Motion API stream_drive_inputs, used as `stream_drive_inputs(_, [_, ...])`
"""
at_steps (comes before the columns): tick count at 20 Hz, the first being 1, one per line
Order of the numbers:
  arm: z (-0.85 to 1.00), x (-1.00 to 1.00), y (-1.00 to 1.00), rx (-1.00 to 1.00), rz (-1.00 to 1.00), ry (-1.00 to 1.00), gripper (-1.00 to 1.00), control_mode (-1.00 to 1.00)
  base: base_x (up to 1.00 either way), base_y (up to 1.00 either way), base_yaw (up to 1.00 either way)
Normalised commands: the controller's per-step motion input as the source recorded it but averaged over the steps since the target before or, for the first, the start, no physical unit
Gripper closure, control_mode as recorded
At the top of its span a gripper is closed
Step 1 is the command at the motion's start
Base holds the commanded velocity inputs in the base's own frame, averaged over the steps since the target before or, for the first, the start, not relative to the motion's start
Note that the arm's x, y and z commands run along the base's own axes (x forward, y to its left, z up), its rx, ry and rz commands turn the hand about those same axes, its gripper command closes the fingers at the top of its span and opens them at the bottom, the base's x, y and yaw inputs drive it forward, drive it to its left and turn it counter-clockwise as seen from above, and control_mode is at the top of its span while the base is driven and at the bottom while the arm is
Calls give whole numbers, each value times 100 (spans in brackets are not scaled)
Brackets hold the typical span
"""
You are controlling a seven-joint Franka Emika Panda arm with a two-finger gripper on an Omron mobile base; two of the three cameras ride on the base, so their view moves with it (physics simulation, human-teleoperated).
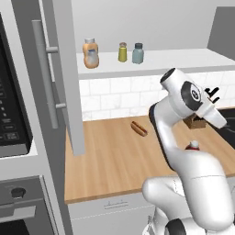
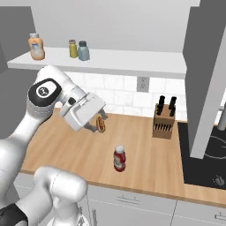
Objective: Put the shaker and condiment bottle from the counter next to their counterparts in the cabinet.
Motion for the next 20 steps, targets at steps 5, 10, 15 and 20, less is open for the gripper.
stream_drive_inputs(5, [-100,0,10,-1,0,-7,-100,-100,0,0,0])
stream_drive_inputs(10, [-76,0,0,-17,0,0,-100,-100,0,0,0])
stream_drive_inputs(15, [-60,0,0,-26,0,-3,-100,-100,0,0,0])
stream_drive_inputs(20, [-23,1,0,-8,1,-6,-100,-100,0,0,0])
